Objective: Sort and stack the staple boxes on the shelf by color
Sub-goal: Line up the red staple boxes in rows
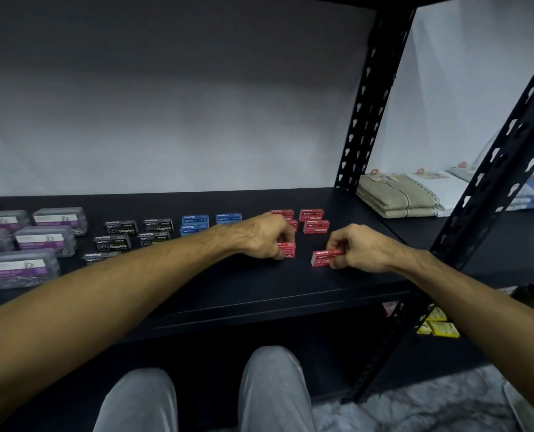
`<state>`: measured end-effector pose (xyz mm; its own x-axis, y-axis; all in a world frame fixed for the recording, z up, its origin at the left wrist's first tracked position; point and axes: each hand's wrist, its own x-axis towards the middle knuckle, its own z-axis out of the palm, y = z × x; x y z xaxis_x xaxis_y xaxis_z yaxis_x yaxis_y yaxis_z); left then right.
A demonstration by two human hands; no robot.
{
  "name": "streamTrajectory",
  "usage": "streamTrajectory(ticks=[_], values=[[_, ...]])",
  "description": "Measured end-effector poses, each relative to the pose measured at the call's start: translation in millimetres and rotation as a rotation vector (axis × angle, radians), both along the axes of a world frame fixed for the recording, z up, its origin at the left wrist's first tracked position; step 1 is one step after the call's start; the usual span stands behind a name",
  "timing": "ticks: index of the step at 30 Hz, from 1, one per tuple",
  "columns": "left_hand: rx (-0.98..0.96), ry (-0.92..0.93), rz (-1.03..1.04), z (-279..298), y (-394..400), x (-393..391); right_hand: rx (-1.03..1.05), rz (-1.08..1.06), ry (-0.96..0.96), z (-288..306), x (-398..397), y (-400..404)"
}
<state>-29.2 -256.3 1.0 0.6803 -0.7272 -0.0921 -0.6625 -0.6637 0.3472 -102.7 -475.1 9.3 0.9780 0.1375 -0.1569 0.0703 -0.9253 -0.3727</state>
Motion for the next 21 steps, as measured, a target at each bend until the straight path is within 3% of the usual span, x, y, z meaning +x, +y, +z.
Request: streamTrajectory(ticks=[9,17,21], values=[[-0.3,0.033,0.126,7.6,-4.3,-5.7,0.02,-0.034,-0.019,2.6,1.6,-3.1],[-0.178,-0.022,0.106,-0.4,-2.4,-7.5,0.046,-0.051,-0.035,-2.9,2.1,-0.7],[-0.285,-0.012,0.166,4.7,-5.6,-6.2,0.042,-0.047,-0.052,-2.8,4.6,-2.5]])
